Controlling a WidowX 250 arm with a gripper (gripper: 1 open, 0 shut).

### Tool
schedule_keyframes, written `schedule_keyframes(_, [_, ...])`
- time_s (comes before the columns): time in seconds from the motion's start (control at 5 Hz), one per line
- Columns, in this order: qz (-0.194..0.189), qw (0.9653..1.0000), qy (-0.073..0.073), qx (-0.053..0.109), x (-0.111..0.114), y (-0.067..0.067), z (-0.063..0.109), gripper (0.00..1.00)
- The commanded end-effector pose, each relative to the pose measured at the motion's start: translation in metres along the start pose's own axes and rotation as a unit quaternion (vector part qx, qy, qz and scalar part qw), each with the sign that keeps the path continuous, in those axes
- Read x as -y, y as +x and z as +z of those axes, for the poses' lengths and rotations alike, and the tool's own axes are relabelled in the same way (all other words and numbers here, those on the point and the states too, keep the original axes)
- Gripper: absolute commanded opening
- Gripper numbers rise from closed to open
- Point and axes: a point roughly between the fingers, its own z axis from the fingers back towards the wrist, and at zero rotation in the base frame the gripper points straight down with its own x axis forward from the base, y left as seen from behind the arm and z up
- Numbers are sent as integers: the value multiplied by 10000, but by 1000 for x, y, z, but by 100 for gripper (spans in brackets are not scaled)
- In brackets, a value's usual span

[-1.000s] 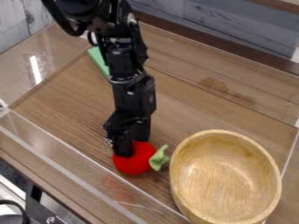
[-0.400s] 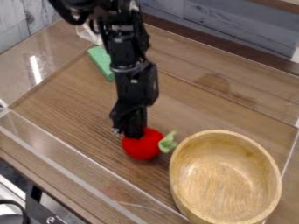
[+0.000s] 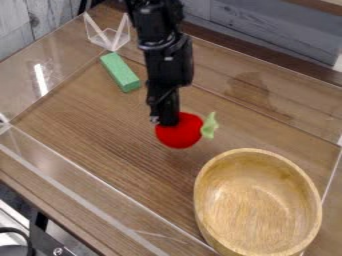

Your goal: Move the red object to the right side of the table

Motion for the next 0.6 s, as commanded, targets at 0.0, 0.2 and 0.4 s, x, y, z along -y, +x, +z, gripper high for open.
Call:
schedule_keyframes(0.0, [292, 9990, 333, 74, -12, 18, 10, 0])
schedule_keyframes(0.2, [584, 9976, 373, 82, -16, 29, 5, 0])
schedule_keyframes(0.4, [780, 9961, 415, 79, -21, 36, 4, 0])
